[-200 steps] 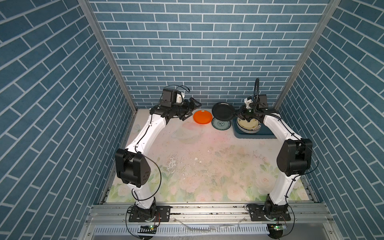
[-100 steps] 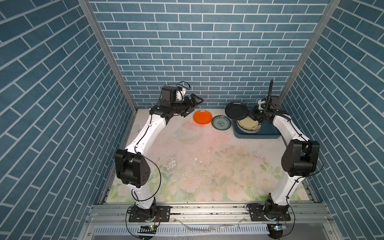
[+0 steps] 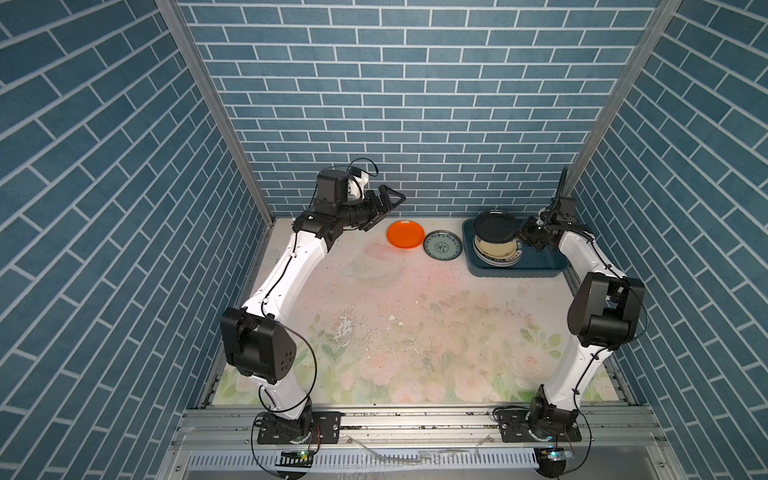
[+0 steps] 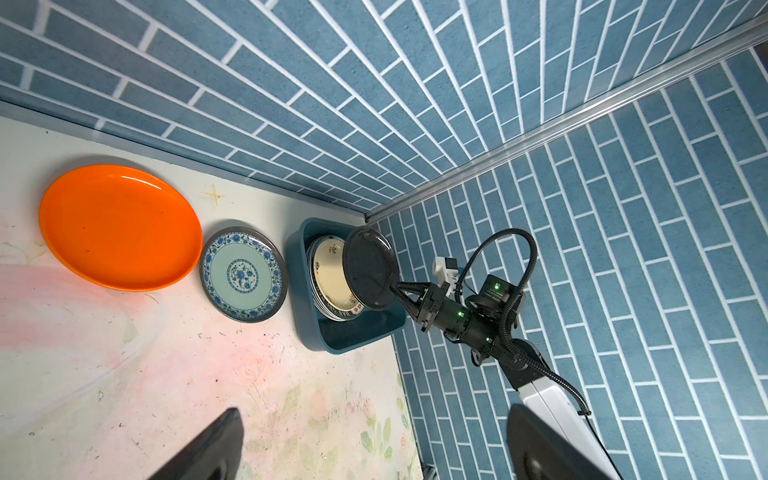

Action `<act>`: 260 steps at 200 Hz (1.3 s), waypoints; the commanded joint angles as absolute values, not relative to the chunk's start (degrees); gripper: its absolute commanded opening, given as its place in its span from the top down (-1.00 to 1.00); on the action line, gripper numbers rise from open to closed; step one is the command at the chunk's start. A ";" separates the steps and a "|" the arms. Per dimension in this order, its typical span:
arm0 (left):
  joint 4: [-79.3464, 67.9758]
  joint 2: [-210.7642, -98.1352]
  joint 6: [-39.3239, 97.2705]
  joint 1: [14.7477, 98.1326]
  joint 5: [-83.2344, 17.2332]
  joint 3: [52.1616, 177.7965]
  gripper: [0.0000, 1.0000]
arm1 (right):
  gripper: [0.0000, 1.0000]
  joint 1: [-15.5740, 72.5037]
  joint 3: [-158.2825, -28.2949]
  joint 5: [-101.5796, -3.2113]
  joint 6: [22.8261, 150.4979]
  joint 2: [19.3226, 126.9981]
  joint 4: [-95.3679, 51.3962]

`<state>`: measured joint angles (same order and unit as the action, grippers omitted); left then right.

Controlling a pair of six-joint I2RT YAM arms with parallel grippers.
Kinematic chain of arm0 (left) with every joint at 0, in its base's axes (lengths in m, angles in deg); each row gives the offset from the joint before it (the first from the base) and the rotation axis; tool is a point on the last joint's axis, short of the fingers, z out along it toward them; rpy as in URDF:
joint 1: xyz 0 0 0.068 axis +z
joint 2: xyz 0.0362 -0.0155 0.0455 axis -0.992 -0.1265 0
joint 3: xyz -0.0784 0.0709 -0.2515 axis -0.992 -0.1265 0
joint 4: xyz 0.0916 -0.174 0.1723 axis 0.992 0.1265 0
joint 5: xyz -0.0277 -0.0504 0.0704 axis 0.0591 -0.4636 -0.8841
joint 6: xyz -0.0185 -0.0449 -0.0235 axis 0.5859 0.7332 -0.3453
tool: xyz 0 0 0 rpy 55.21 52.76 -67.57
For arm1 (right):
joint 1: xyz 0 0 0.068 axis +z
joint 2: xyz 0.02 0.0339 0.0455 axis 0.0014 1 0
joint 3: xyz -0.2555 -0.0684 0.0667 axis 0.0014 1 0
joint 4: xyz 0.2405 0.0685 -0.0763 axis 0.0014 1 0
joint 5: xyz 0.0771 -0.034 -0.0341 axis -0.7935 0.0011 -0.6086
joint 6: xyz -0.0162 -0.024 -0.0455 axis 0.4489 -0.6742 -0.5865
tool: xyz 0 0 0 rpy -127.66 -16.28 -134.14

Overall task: Place the plates into the plastic bin on the countertop
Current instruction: 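Lower the black plate into the teal bin with right gripper while left withdraws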

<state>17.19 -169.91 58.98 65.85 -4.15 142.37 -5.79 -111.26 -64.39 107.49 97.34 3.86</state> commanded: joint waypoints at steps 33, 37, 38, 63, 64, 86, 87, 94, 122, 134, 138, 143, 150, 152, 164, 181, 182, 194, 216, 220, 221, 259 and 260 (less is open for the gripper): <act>18.64 -167.48 56.43 66.03 -6.37 141.20 -0.99 | 1.00 -6.91 -111.42 -64.14 106.32 101.28 1.96; 18.68 -167.42 56.48 66.03 -6.49 141.11 -0.99 | 1.00 -6.94 -111.56 -64.14 106.25 101.59 1.96; 18.67 -167.41 56.49 66.03 -6.50 141.09 -0.99 | 1.00 -6.94 -111.61 -64.14 106.24 101.70 2.06; 18.58 -166.88 56.40 66.03 -6.88 140.46 -0.99 | 1.00 -6.95 -111.66 -64.14 106.23 103.24 1.94; 18.58 -166.88 56.36 66.03 -6.96 140.41 -0.99 | 1.00 -6.95 -111.66 -64.14 106.23 103.32 1.91; 18.50 -166.46 56.23 66.12 -7.39 140.01 -0.99 | 1.00 -6.95 -111.75 -63.70 106.06 104.33 1.90; 18.54 -166.45 56.23 66.12 -7.39 140.01 -0.99 | 1.00 -6.95 -111.79 -63.70 106.05 104.39 1.90; 18.57 -166.31 56.16 66.20 -7.39 140.01 -0.99 | 1.00 -6.95 -111.95 -63.57 106.05 104.81 1.82; 18.75 -166.24 56.17 66.45 -7.48 140.18 -0.99 | 1.00 -7.04 -113.02 -63.35 105.96 106.30 1.72; 18.90 -166.25 56.18 66.47 -7.57 140.19 -0.99 | 1.00 -7.04 -113.67 -63.36 105.96 106.96 1.77; 18.92 -166.26 56.19 66.47 -7.57 140.19 -0.99 | 1.00 -7.04 -113.90 -63.35 105.96 107.19 1.74; 19.00 -166.19 56.22 66.47 -7.65 140.18 -0.99 | 1.00 -7.05 -114.21 -63.38 105.96 107.44 1.77; 19.02 -166.12 56.20 66.47 -7.73 140.10 -0.99 | 1.00 -7.07 -114.57 -63.35 105.96 107.74 1.87; 19.01 -166.10 56.17 66.47 -7.74 140.10 -0.99 | 1.00 -7.05 -114.67 -63.35 105.96 107.91 1.91; 19.10 -165.98 56.05 66.47 -7.91 140.01 -0.99 | 1.00 -7.13 -115.27 -63.10 105.96 108.44 2.26; 19.19 -165.77 56.07 66.47 -8.09 139.83 -0.99 | 1.00 -7.26 -115.72 -62.91 105.96 109.03 2.49; 19.19 -165.80 56.10 66.47 -8.14 139.79 -0.99 | 1.00 -7.24 -115.75 -62.91 105.96 109.03 2.45; 19.19 -165.74 56.01 66.47 -8.27 139.68 -1.00 | 0.94 -7.22 -115.78 -62.66 106.05 109.11 2.56; 19.19 -165.67 56.04 66.47 -8.45 139.59 -0.99 | 0.61 -7.30 -115.64 -62.18 106.05 108.78 2.55; 19.19 -165.72 56.05 66.47 -8.45 139.65 -0.99 | 0.55 -7.24 -115.76 -62.12 106.05 108.78 2.56; 19.19 -165.77 56.05 66.47 -8.45 139.66 -0.99 | 0.54 -7.23 -115.73 -62.12 106.05 108.72 2.58; 18.75 -166.28 56.18 66.47 -7.83 139.88 -0.99 | 0.03 -7.21 -115.76 -62.00 105.79 107.98 3.22; 18.75 -166.32 56.16 66.47 -7.83 139.86 -0.99 | 0.02 -7.21 -115.73 -62.02 105.79 107.98 3.26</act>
